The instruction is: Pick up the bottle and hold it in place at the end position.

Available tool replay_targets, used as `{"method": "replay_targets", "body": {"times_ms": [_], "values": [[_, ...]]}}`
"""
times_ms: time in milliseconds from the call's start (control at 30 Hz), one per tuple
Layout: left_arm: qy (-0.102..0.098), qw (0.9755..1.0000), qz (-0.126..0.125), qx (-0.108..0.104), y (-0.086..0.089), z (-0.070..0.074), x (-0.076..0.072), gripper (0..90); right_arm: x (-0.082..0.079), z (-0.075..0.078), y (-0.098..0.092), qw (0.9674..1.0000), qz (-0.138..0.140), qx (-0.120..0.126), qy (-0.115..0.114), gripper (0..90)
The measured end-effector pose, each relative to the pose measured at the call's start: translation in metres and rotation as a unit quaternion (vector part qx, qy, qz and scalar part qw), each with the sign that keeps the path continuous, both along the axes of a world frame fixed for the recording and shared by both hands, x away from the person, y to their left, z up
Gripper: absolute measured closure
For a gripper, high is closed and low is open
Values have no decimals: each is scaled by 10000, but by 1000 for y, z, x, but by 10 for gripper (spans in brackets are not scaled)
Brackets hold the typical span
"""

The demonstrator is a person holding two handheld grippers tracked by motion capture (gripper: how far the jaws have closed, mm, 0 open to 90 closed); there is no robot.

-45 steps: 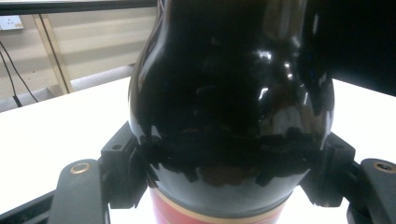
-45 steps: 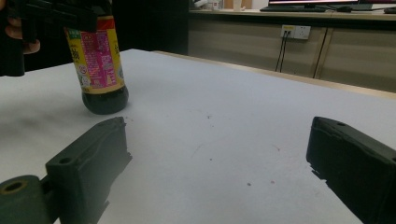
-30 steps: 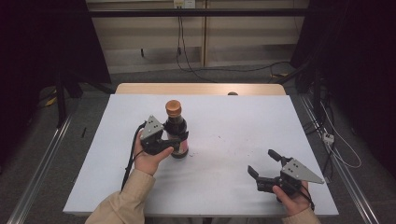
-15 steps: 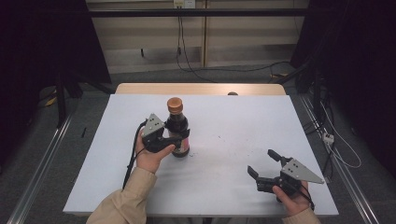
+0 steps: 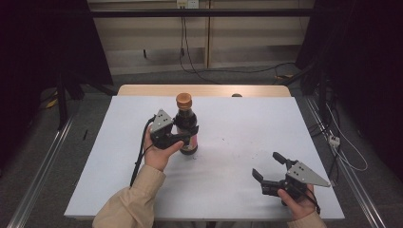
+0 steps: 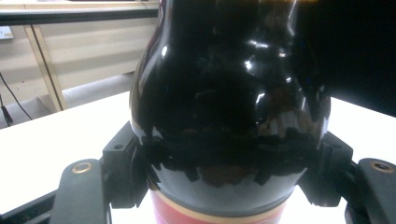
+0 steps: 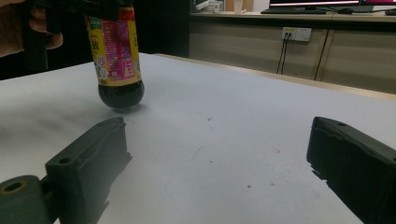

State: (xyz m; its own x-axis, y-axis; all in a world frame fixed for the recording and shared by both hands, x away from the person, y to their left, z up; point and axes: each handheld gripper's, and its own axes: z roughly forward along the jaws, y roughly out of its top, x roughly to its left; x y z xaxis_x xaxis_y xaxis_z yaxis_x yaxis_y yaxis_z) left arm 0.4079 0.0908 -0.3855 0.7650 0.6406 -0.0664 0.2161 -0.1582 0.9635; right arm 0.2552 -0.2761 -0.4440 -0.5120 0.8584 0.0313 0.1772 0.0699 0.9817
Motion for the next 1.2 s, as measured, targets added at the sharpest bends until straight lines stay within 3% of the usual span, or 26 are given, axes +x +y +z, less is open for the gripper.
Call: {"method": "replay_targets", "body": {"times_ms": [800, 1200], "values": [[-11, 9999, -124, 3, -25, -4, 23, 288, 0, 0, 0, 10000, 31, 8, 0, 45], [-4, 9999, -85, 121, -33, -10, 32, 288, 0, 0, 0, 10000, 28, 30, 7, 45]]}}
